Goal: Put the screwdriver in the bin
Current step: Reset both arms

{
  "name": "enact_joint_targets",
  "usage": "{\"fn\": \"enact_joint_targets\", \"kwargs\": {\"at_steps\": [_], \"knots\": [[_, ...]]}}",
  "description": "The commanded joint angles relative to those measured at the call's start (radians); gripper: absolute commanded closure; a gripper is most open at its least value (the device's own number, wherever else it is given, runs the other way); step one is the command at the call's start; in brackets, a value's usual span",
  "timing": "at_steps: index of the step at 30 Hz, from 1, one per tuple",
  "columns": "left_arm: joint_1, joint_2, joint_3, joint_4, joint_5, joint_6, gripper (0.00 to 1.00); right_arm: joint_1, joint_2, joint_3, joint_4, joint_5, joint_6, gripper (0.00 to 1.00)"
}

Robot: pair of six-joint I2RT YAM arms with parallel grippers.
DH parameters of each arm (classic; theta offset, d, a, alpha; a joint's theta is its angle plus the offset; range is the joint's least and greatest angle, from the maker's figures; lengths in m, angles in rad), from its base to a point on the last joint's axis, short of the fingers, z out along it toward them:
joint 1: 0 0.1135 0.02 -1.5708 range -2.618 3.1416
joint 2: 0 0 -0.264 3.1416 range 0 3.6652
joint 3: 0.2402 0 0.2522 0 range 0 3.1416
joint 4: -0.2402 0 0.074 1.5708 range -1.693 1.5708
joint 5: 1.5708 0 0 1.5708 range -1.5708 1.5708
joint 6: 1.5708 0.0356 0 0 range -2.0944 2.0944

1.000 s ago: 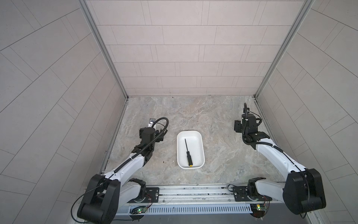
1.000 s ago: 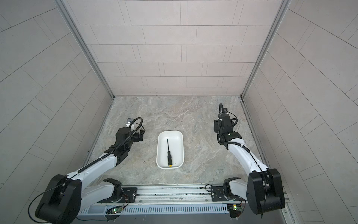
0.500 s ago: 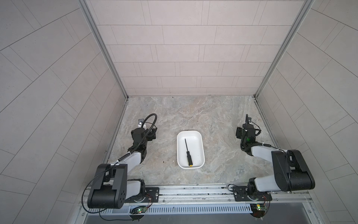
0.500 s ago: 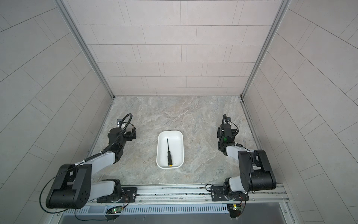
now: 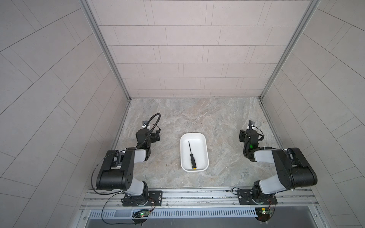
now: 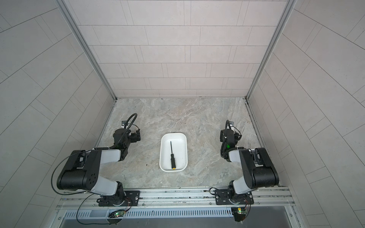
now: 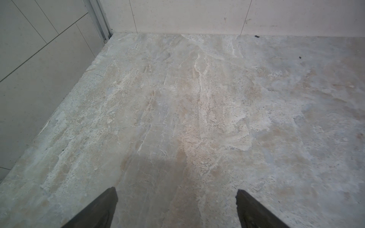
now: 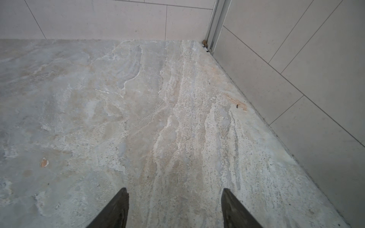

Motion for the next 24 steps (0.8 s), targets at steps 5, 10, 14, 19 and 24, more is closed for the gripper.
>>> {"fn": "enact_joint_targets", "kwargs": {"at_steps": [5,10,14,19,24], "knots": [[0.002,0.031,0.053,0.006,0.016,0.004,0.00,0.010,0.004,0.024,0.029,0.034,-0.030,0.26],[0.001,0.051,0.072,-0.014,0.002,0.001,0.00,0.011,0.006,0.026,0.029,0.034,-0.031,0.21],[0.000,0.061,0.082,-0.025,-0.004,0.000,0.00,0.011,0.008,0.029,0.027,0.033,-0.033,0.18],[-0.007,0.035,0.063,-0.011,-0.009,0.006,0.00,0.011,0.007,0.028,0.026,0.033,-0.034,0.08],[-0.017,0.020,0.051,0.000,-0.018,0.012,0.00,0.014,0.005,0.027,0.028,0.038,-0.035,0.01]]}}
